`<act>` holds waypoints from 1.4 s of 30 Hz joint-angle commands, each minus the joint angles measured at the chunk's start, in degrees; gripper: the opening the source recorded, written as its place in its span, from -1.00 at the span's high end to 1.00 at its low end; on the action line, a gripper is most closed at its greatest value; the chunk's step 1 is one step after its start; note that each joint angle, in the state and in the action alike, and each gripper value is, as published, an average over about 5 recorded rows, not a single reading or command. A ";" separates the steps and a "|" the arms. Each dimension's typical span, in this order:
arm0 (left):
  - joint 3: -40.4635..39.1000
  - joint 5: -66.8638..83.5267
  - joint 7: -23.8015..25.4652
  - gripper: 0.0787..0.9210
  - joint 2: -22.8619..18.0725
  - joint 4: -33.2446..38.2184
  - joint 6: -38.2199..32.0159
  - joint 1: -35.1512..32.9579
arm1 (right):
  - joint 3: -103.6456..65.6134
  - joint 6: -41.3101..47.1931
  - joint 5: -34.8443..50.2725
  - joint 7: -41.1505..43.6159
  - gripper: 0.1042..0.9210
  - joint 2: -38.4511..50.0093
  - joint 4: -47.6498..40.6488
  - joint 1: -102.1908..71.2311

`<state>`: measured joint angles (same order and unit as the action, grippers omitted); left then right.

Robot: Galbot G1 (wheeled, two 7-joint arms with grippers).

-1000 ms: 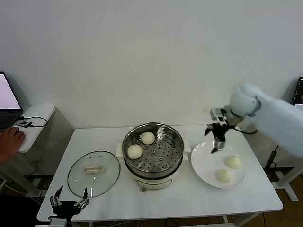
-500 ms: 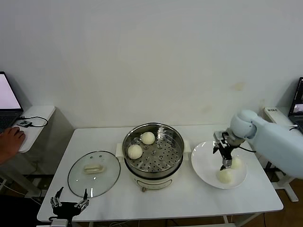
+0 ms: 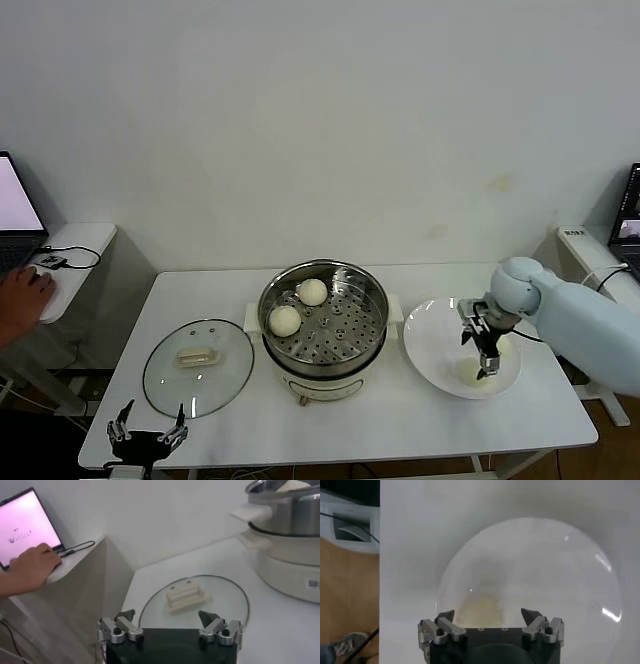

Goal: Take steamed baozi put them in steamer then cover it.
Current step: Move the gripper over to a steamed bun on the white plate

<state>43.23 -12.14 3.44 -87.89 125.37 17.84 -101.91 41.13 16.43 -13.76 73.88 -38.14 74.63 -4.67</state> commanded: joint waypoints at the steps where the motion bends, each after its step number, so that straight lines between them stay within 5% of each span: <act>1: 0.19 -0.03 0.00 -0.77 0.05 -0.59 -0.02 0.01 | -2.22 -0.26 -1.66 -0.66 -0.76 -0.11 -1.70 -3.00; 20: -0.04 -0.21 -0.12 -0.77 -0.09 -2.03 -0.08 0.47 | -4.31 -0.66 -2.88 -1.46 -0.75 -2.22 -4.91 -5.56; 31: -0.25 -0.25 -0.13 -0.77 -0.14 -2.72 -0.12 1.02 | -4.37 -0.81 -2.51 -0.51 -0.17 -0.82 -5.01 -4.83; 42: -0.93 -0.15 -0.31 -0.77 -0.27 -3.23 -0.22 2.62 | 1.18 -0.57 5.91 1.59 0.03 1.78 -0.68 10.78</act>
<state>42.63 -12.31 3.21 -88.10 122.22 17.63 -99.95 38.59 15.88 -13.50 74.30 -37.48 71.62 -4.94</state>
